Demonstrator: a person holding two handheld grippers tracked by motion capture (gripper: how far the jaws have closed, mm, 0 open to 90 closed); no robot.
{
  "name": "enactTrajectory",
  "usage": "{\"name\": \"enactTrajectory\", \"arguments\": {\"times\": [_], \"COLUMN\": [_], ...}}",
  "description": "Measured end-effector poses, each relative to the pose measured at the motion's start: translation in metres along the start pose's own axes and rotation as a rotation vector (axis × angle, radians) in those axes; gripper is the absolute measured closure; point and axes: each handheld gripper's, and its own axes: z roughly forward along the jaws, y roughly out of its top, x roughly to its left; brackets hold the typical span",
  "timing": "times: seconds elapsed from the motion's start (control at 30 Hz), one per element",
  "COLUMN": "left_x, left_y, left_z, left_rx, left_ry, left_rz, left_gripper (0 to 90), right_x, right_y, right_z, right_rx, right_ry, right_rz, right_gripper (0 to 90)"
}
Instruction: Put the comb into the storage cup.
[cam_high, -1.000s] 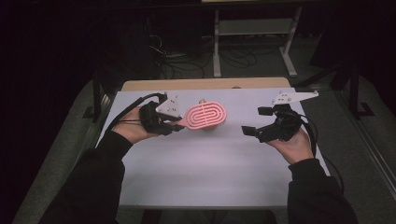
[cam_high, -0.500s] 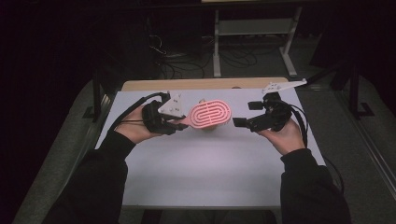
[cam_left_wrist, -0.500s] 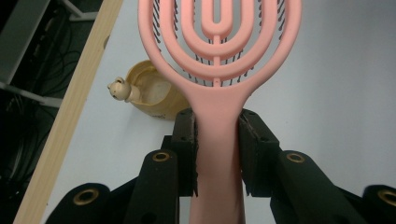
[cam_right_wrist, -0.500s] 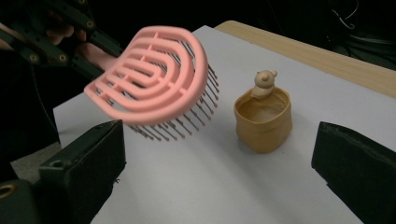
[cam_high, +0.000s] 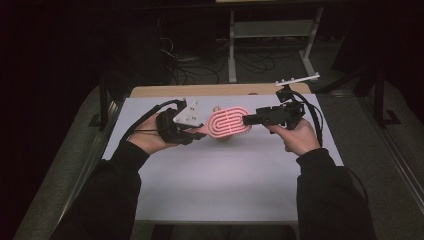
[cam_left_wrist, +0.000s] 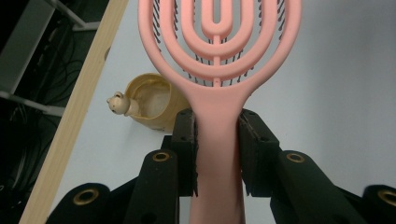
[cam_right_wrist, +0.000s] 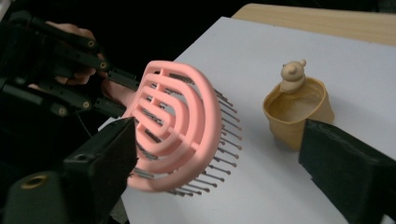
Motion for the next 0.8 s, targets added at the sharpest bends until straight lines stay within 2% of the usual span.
{"name": "enactTrajectory", "arguments": {"times": [0.13, 0.23, 0.33, 0.47, 0.53, 0.63, 0.8], "left_x": [-0.001, -0.001, -0.001, -0.001, -0.002, -0.003, -0.004], "left_y": [-0.001, -0.003, -0.004, -0.005, -0.007, -0.01, -0.015], "left_z": [0.002, 0.004, 0.005, 0.009, 0.013, 0.018, 0.026], "left_rx": [-0.008, -0.009, -0.013, -0.025, -0.025, -0.033, -0.027], "left_ry": [-0.001, 0.003, 0.01, 0.013, 0.01, 0.008, 0.013], "left_rz": [-0.005, -0.015, -0.018, -0.028, -0.036, -0.044, -0.051], "left_gripper": [69.6, 69.6, 69.6, 69.5, 69.5, 69.6, 69.5], "right_x": [-0.003, -0.003, -0.003, -0.003, -0.003, -0.005, -0.007], "right_y": [0.001, 0.001, 0.002, 0.003, 0.004, 0.004, 0.005], "right_z": [0.008, 0.014, 0.017, 0.02, 0.022, 0.021, 0.019], "right_rx": [0.048, 0.075, 0.081, 0.086, 0.093, 0.086, 0.083], "right_ry": [0.014, 0.043, 0.067, 0.093, 0.074, 0.063, 0.112], "right_rz": [0.057, 0.082, 0.107, 0.139, 0.156, 0.189, 0.22], "right_gripper": [13.6, 19.2, 27.3, 33.0, 33.5, 41.4, 50.0]}}
